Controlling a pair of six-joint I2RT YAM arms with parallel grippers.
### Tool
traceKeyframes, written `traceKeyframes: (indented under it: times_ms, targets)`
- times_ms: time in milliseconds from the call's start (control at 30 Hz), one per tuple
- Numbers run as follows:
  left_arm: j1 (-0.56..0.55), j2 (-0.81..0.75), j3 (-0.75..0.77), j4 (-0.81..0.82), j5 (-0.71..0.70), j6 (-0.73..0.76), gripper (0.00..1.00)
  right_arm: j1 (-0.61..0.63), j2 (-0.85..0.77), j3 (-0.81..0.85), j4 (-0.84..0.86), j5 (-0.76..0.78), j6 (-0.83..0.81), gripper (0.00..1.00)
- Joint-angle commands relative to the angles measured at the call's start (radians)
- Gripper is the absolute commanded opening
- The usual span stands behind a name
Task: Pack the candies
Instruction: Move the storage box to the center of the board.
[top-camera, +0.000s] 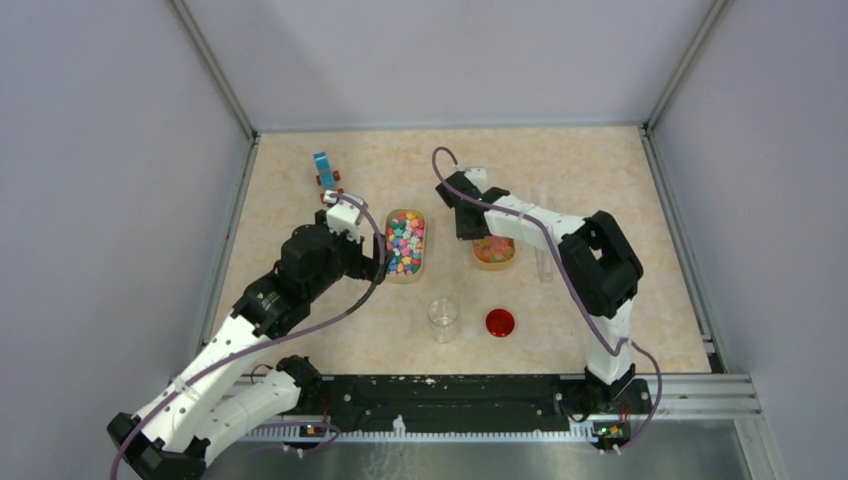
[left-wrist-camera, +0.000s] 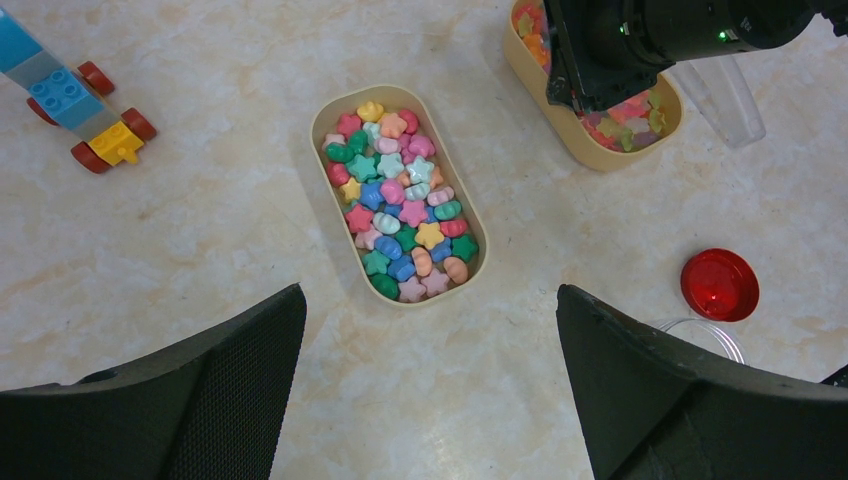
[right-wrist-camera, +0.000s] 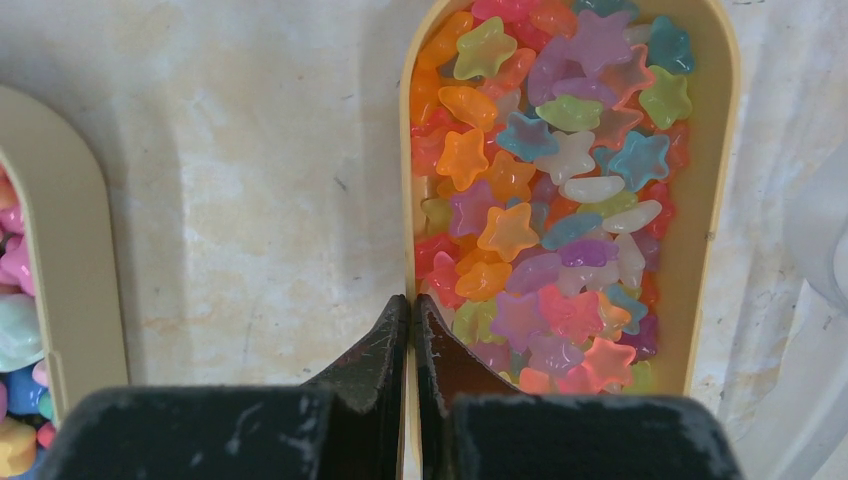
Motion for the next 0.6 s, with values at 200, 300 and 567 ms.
traceKeyframes:
  times_ms: [200,300,567]
  targets:
    - [-0.001,-0.006,0.006,0.019,-0.019,-0.01,0.99,0.076,-0.081,0.003,0.025,0.048,0.0,0.0]
    - [0.0,-0.004,0.007,0.019,-0.019,-0.008,0.99,0.082,-0.092,0.006,0.019,0.061,0.002,0.13]
    - [0.0,-0.003,0.008,0.017,-0.021,-0.007,0.99,0.113,-0.145,0.061,-0.012,0.09,-0.016,0.31]
